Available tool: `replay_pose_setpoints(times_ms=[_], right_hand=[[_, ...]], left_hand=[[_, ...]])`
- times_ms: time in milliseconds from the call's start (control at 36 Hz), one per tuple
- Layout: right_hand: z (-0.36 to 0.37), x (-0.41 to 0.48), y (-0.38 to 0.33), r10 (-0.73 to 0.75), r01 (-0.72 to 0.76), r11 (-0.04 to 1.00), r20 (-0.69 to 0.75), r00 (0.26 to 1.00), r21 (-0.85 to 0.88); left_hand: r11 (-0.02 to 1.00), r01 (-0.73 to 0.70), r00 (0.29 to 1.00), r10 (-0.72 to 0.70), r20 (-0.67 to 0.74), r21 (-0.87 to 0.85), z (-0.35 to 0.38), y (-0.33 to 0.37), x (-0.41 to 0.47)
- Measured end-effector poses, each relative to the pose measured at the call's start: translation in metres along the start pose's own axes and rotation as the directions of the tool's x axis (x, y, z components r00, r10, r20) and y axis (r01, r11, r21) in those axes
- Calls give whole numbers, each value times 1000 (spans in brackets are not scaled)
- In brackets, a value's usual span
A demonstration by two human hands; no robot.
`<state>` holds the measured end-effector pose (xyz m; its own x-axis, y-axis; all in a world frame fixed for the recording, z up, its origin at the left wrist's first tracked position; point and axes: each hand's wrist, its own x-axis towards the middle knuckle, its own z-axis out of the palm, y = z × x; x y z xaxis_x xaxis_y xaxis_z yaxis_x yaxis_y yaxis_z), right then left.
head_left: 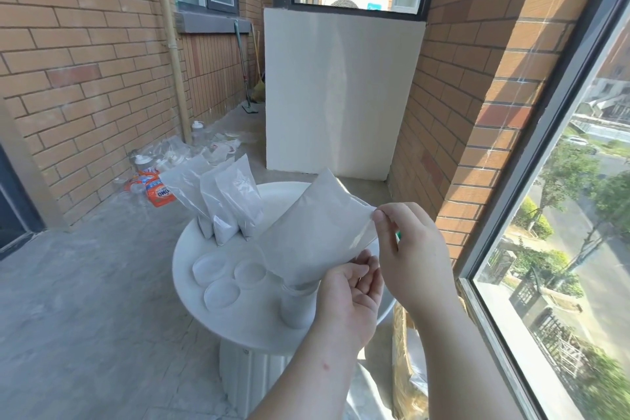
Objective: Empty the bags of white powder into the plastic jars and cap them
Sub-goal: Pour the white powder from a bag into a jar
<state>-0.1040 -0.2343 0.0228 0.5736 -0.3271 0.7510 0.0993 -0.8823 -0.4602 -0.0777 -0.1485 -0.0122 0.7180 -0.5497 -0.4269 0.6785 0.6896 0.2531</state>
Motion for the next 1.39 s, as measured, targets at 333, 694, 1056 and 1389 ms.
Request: replay_pose_setpoints(times_ms=[333, 694, 1056, 1389], right_hand=[[0, 1, -1, -6, 6, 1000, -37, 999, -4], [1, 2, -3, 8, -8, 1000, -3, 1000, -12], [4, 2, -6, -19, 18, 998, -17, 1000, -57], [6, 4, -8, -62, 60, 996, -36, 997, -68]], left_hand=[[1000, 0, 1000, 0, 1, -4, 0, 0, 0], [1000, -3, 1000, 3, 5, 9, 0, -1, -1], [1000, 3, 1000, -3, 15, -2, 2, -1, -3], [1000, 1, 1000, -1, 5, 11, 4, 1, -8]])
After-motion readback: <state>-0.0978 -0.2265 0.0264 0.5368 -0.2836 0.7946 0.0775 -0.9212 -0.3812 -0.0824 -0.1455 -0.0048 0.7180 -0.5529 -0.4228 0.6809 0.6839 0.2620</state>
